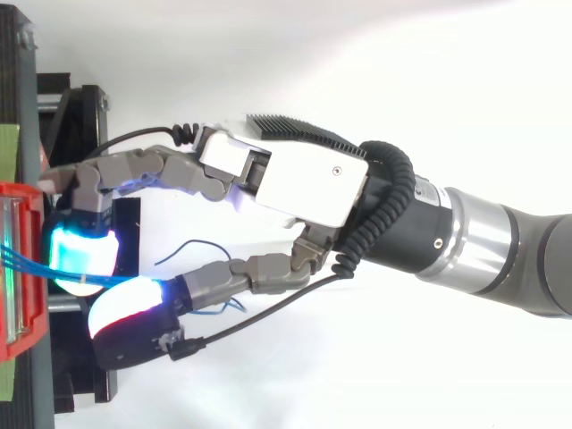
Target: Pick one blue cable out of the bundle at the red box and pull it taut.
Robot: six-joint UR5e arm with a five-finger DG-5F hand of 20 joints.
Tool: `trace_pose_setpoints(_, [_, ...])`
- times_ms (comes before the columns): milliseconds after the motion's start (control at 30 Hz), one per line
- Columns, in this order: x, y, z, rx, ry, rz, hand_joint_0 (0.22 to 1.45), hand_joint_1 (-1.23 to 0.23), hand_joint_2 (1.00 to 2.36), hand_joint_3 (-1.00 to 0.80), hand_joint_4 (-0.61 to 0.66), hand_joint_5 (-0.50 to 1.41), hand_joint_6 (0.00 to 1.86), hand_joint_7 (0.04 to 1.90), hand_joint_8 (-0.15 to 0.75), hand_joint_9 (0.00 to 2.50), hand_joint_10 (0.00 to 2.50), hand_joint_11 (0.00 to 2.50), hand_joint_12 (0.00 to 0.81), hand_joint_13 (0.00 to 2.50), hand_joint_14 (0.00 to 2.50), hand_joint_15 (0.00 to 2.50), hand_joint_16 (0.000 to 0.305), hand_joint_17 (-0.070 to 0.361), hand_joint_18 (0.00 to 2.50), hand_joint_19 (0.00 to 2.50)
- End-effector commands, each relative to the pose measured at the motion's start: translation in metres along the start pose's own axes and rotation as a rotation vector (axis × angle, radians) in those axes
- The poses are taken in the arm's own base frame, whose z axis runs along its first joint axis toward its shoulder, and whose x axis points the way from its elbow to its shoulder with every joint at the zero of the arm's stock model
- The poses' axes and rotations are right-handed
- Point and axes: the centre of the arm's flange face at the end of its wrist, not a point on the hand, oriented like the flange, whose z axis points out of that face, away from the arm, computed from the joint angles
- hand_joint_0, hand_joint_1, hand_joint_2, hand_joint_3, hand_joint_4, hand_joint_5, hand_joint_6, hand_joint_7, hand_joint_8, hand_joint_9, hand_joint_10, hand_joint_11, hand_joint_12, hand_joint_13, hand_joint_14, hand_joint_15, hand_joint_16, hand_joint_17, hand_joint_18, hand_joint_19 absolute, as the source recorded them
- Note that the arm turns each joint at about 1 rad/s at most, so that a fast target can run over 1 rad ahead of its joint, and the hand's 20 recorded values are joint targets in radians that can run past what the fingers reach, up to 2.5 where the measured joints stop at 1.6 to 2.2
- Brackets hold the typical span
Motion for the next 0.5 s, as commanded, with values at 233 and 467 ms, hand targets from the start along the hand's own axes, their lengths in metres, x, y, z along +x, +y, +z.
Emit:
trace_pose_setpoints(233, [-0.0002,0.0,-0.0003,0.003,-0.001,-0.001,0.59,-0.66,1.01,-0.35,0.28,-0.14,0.75,1.22,0.354,0.45,0.0,0.19,0.42,0.46,0.0,0.14,0.057,0.129,0.55,0.33])
trace_pose_setpoints(467, [-0.0002,0.0,-0.0003,0.003,-0.001,-0.001,0.58,-0.65,1.02,-0.22,0.28,-0.15,0.8,1.27,0.356,0.46,0.01,0.23,0.424,0.46,0.0,0.14,0.058,0.13,0.56,0.33])
